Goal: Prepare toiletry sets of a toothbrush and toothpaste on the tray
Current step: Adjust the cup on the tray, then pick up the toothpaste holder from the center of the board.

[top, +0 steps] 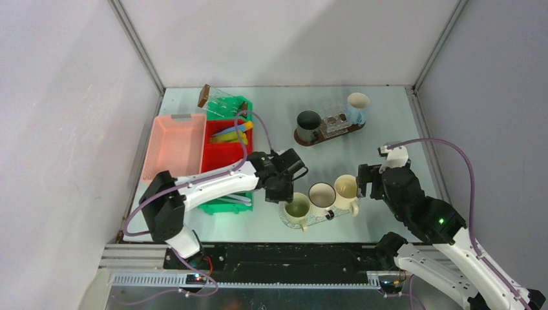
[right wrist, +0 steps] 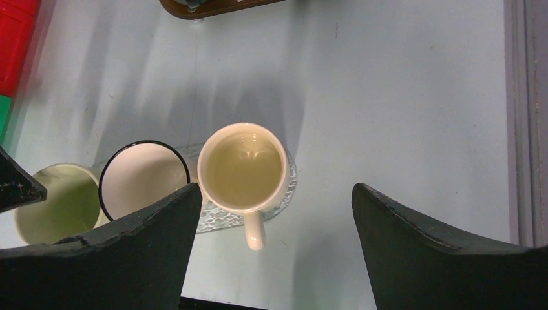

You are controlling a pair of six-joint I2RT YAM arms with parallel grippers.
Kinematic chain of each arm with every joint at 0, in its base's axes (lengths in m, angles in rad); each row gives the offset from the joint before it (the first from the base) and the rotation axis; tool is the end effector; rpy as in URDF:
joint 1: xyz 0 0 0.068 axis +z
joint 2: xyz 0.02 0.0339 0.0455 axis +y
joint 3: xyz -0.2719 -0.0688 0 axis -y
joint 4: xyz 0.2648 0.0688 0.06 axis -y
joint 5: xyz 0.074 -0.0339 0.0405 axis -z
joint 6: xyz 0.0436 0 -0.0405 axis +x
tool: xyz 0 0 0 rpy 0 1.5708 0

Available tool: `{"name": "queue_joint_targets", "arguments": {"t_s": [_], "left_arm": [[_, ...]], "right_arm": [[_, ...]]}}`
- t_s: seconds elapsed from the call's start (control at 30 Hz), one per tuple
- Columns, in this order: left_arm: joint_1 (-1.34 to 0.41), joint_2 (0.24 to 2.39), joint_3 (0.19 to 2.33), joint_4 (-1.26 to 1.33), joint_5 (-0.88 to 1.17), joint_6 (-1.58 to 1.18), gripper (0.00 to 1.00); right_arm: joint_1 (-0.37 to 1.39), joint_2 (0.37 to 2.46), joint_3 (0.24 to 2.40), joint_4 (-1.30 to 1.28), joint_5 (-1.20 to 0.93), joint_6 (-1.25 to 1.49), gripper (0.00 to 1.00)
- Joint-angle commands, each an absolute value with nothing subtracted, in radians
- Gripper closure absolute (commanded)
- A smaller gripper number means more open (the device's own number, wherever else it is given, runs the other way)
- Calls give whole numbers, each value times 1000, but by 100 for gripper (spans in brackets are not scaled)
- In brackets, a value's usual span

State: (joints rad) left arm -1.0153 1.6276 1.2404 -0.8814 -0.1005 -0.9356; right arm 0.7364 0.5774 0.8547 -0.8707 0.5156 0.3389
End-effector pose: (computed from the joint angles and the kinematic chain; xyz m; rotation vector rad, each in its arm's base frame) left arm 0.1821 -0.2851 0.2285 0.0926 2.8749 -0.2815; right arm 0.1057 0.0668 0.3295 -0.1236 2.0766 0.0944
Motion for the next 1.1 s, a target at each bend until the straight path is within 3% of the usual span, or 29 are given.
{"name": "queue_joint_targets", "arguments": {"t_s": [0.0, 0.1, 0.4, 0.7, 1.07], "left_arm": [[-974, 1526, 1261, -906, -146, -941, 49], [-929, 1484, 1291, -942, -183, -907, 35], [-607, 1343, 1403, -974, -228, -744, 15], [-242, 1456, 1592, -937, -221, -579, 5], [-6, 1692, 1739, -749, -162, -601, 0]], "right_arm": [[742, 574, 857, -824, 498, 325, 11], [742, 578, 864, -825, 483, 325, 11], [733, 638, 890, -792, 497, 334, 9], [726, 703, 917, -761, 541, 362, 9], [707, 790, 945, -724, 537, 379, 8]]}}
